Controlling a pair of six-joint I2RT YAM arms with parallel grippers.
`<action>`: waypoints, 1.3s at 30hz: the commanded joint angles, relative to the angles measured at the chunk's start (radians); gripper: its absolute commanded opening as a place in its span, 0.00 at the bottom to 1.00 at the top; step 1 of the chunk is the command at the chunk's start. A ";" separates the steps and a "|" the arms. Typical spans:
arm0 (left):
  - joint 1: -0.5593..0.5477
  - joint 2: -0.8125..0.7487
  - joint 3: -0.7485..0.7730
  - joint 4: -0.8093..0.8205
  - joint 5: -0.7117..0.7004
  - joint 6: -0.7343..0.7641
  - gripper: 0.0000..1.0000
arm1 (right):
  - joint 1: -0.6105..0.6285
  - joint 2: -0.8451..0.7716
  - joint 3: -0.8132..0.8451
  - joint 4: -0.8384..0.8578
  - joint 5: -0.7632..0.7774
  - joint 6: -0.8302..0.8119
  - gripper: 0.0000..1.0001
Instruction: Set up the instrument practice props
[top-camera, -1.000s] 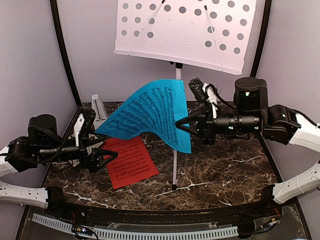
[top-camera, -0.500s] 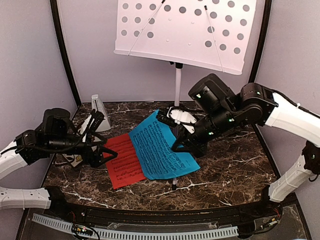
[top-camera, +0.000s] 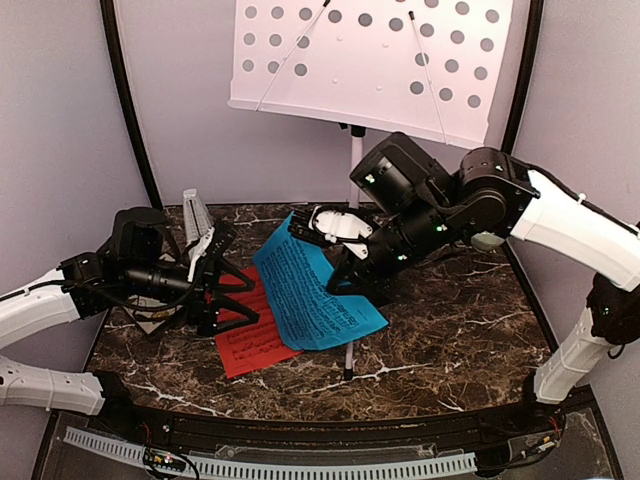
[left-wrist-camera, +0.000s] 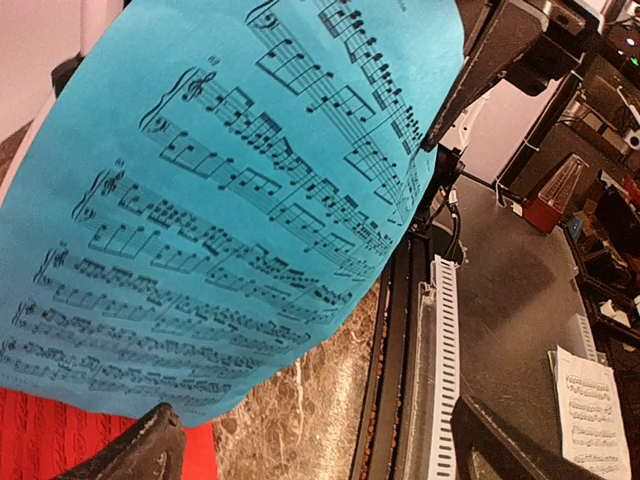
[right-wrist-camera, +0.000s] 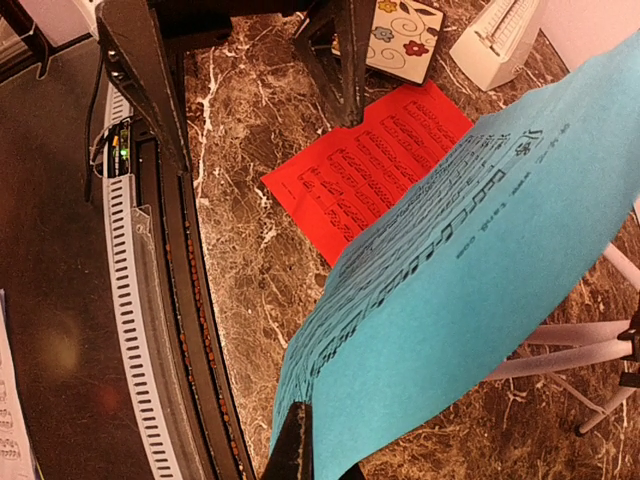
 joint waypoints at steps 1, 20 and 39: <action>-0.016 0.006 -0.010 0.096 0.061 0.036 0.91 | 0.024 -0.001 0.052 -0.003 0.024 -0.019 0.00; -0.142 0.037 0.021 0.119 -0.044 0.035 0.00 | 0.072 -0.063 0.008 0.030 0.072 0.016 0.00; -0.150 -0.043 0.063 0.043 -0.115 0.068 0.09 | 0.085 -0.094 -0.014 0.065 0.091 0.011 0.00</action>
